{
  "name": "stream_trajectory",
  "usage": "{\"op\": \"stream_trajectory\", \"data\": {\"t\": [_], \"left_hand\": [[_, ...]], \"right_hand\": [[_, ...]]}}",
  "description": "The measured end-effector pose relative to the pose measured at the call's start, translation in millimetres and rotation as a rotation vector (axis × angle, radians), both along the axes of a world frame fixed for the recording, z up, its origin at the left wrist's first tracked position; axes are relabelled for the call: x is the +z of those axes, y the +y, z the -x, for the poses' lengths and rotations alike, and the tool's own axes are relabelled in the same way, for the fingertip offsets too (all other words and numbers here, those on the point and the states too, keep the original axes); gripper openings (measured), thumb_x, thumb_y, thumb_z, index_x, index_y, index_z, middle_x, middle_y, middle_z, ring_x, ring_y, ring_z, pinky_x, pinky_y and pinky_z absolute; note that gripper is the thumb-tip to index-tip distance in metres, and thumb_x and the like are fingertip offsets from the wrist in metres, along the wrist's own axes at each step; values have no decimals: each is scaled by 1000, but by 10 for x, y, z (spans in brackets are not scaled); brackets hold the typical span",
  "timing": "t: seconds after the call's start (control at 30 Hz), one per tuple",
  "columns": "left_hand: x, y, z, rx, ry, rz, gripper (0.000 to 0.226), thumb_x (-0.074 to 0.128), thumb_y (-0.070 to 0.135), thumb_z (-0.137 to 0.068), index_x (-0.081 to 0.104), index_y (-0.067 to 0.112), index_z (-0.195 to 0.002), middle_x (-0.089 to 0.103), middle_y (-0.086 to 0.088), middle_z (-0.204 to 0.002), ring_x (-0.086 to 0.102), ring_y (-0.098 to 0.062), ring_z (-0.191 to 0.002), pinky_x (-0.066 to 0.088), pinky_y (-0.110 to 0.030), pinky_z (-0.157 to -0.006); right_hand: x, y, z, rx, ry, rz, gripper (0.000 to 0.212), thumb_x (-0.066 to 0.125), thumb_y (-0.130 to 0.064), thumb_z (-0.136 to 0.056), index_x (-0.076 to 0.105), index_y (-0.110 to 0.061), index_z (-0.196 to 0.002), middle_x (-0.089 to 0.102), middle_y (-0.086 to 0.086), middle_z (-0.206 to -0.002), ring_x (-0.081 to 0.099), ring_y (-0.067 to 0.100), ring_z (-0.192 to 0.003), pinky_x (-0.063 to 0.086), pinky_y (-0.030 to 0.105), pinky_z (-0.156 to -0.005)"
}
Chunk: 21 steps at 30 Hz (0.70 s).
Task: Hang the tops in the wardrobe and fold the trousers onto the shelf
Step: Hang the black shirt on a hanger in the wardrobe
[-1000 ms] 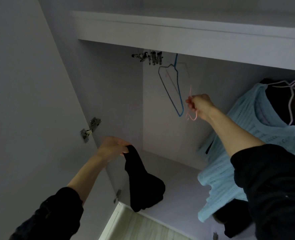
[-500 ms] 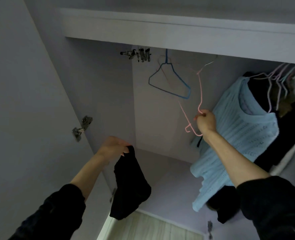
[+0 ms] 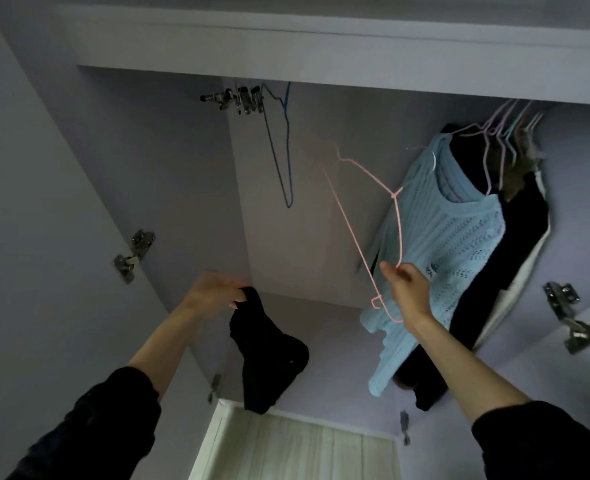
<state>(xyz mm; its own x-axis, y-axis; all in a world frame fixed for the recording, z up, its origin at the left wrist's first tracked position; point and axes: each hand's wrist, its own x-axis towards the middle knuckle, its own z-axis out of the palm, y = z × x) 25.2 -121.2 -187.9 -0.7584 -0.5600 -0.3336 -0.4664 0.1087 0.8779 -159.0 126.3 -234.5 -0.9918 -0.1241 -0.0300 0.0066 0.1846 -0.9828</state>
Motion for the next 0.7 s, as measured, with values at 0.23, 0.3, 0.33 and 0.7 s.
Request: {"op": "stream_trajectory", "data": {"t": [0.23, 0.3, 0.33, 0.7], "left_hand": [[68, 60, 2, 3, 37, -34, 38, 50, -23, -79, 64, 10, -68, 60, 6, -42, 58, -1, -39, 48, -10, -46], [56, 44, -23, 8, 43, -29, 32, 51, -23, -79, 66, 5, -80, 61, 7, -43, 58, -1, -40, 49, -10, -47], [46, 34, -35, 12, 41, -28, 31, 51, -23, -79, 65, 4, -88, 61, 7, -44, 58, -1, -40, 49, -11, -47], [-198, 12, 28, 267, -56, 7, 21, 61, -4, -83, 58, 5, -64, 61, -9, -73, 59, -21, -65, 54, -26, -60]], "right_hand": [[-11, -235, 35, 128, -372, -63, 44, 56, -62, -81, 52, -19, -70, 46, -2, -62, 43, 12, -53, 35, 24, -53], [-55, -240, -14, -10, -345, -174, 62, 49, -70, -80, 64, -11, -90, 60, 6, -87, 60, 22, -80, 50, 33, -74], [-50, -206, -58, -32, -323, -216, 68, 48, -69, -82, 64, -6, -99, 61, 8, -96, 60, 25, -93, 49, 36, -84], [-63, 61, 38, 283, -335, -318, 33, 31, -19, -102, 59, -6, -94, 40, 4, -59, 38, 13, -46, 42, 25, -46]]}}
